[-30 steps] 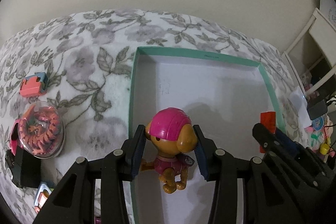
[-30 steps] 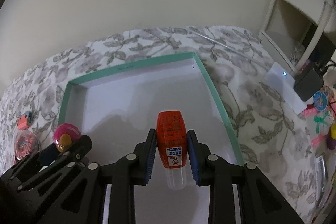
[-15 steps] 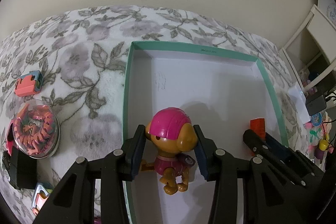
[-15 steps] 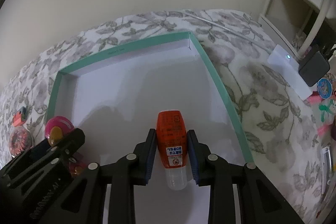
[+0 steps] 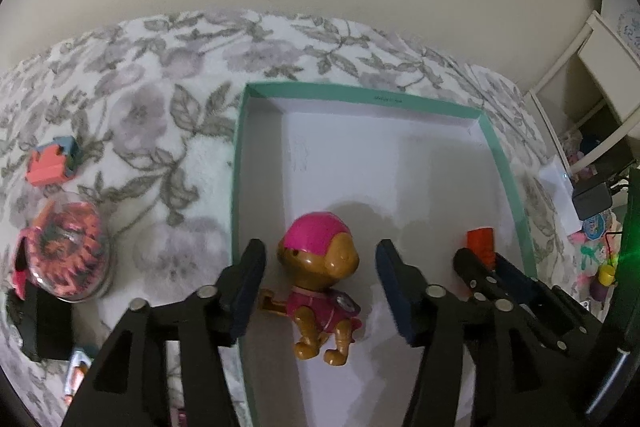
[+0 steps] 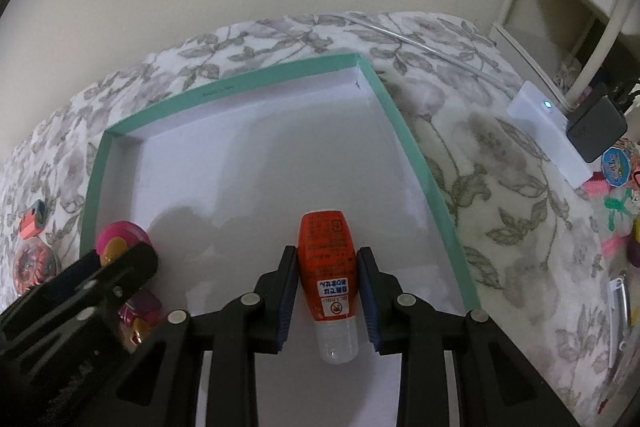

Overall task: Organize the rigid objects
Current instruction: 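Carry the puppy figure and glue stick over the teal-rimmed tray with both tools, then open both tools to release the puppy and glue stick into the tray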

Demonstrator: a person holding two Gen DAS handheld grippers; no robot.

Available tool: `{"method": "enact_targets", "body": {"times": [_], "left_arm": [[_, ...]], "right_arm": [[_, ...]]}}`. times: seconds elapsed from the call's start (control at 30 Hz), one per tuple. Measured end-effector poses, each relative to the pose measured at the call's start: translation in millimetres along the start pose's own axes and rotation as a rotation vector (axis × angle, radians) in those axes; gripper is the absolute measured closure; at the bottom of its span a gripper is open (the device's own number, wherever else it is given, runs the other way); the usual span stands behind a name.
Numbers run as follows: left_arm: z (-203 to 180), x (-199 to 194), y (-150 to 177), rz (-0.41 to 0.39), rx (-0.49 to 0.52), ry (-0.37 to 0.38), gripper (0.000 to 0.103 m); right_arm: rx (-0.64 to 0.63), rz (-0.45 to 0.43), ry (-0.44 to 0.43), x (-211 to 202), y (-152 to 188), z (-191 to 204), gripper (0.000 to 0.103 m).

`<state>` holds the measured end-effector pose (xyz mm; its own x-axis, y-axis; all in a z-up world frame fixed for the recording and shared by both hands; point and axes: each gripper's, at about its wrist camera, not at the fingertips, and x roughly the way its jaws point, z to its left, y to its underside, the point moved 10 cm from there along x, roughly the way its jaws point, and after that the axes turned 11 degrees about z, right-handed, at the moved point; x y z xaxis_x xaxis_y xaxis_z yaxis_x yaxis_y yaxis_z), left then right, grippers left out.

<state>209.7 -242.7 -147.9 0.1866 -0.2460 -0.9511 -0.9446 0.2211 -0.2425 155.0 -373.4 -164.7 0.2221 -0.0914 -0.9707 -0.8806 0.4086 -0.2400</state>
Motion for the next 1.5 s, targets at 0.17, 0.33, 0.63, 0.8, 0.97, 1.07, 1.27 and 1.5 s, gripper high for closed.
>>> {"method": "enact_targets", "body": {"times": [0.17,0.33,0.63,0.8,0.97,1.07,1.27,1.5], "left_arm": [[1.3,-16.4,-3.9,-0.004,-0.024,0.034,0.031],[10.0,-34.4,-10.2,-0.025,-0.031,0.002,0.027],[48.0,-48.6,-19.6,-0.068,-0.111,-0.072,0.009],[61.2,-44.0,-18.9,-0.068,-0.138,-0.101,0.003],[67.8,-45.1,-19.4,-0.085,-0.149,-0.129,0.0],[71.1,-45.4,-19.8,-0.091,-0.156,-0.144,0.0],[73.6,-45.6,-20.6,-0.098,-0.148,-0.173,0.0],[73.6,-49.3,-22.0,-0.103,-0.149,-0.176,0.0]], "right_arm": [[0.0,-0.007,-0.006,-15.2,-4.5,0.2,0.068],[-0.018,-0.042,-0.02,-38.5,-11.8,6.1,0.068],[-0.042,-0.078,-0.01,-56.5,-16.6,12.5,0.031],[-0.068,-0.061,0.013,-48.7,-13.3,15.3,0.022],[-0.084,-0.065,0.033,-45.5,-12.5,15.8,0.004],[-0.088,-0.065,0.04,-44.2,-12.3,16.0,0.001],[-0.081,-0.058,0.039,-42.8,-12.4,16.1,0.001],[-0.071,-0.054,0.054,-41.0,-13.1,14.4,0.0]]}}
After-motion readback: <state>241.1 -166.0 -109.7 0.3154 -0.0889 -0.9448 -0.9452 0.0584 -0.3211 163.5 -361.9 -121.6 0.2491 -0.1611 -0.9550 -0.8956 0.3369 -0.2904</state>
